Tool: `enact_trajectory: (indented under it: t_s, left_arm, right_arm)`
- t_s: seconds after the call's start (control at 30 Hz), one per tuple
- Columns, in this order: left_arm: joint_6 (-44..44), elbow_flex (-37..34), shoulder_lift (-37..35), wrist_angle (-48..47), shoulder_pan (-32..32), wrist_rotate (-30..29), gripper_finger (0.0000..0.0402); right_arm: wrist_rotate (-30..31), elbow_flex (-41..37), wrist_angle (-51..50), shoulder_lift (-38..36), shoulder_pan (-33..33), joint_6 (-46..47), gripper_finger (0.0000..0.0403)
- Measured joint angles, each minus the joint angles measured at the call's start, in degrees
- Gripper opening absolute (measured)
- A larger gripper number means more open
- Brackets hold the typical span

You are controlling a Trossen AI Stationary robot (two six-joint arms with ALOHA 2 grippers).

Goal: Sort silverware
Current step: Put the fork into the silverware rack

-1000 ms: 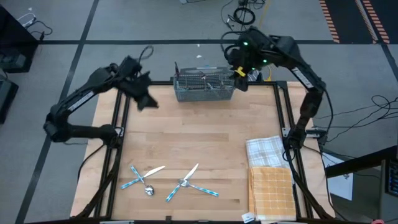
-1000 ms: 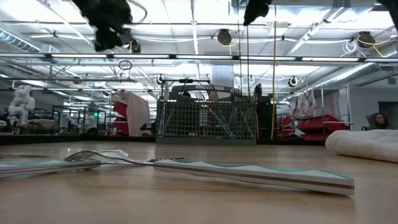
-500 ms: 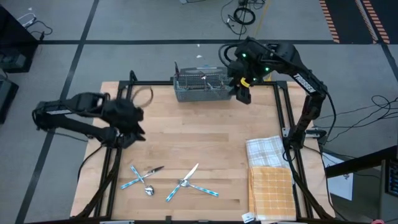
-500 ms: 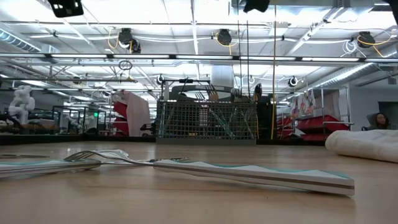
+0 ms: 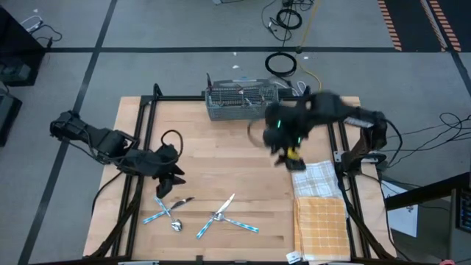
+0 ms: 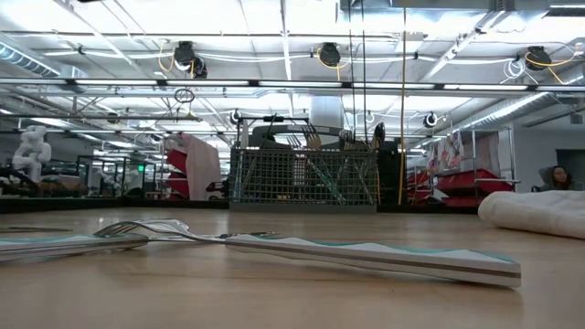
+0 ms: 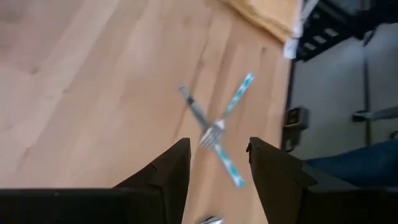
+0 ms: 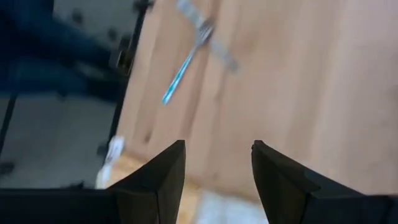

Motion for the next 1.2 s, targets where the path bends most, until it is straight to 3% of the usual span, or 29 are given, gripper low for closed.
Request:
enact_trajectory:
  t_s: [0.17,0.3,0.4,0.57,0.67,0.77,0.9,1.0,1.2]
  left_arm:
    - [-2.18,0.02,0.0,4.33,-4.89,-0.78,0.0169]
    - [-2.77,0.02,0.0,7.21,-8.65,-0.97,0.0169]
    - [-2.71,0.02,0.0,7.22,-11.3,-0.99,0.0169]
    - [-1.67,0.02,0.0,7.1,-14.77,-1.36,0.0169]
    - [-1.47,0.02,0.0,7.08,-16.28,-2.53,0.0169]
    - [-1.19,0.02,0.0,6.94,-17.41,-4.18,0.0169]
    - [0.0,0.02,0.0,6.79,-18.16,-6.85,0.0169]
    - [0.37,0.02,0.0,6.77,-18.38,-8.56,0.0169]
    - [0.37,0.04,0.0,6.65,-18.41,-8.99,0.0169]
  right_arm:
    - [1.68,-12.92,11.39,-0.01,8.51,9.13,0.0171]
    - [3.13,-24.98,31.48,0.01,14.06,18.84,0.0171]
    - [7.93,-33.06,48.21,1.09,16.79,27.33,0.0171]
    - [10.89,-35.82,64.62,9.3,19.47,36.79,0.0171]
    - [10.92,-31.39,64.63,16.38,20.31,38.76,0.0171]
    - [12.03,-24.72,57.86,23.24,20.59,39.42,0.0171]
    - [19.83,-14.6,45.97,30.36,21.44,39.28,0.0171]
    - [27.16,-8.24,39.24,33.87,22.07,37.62,0.0171]
    - [28.3,-4.35,38.84,36.82,22.55,38.88,0.0171]
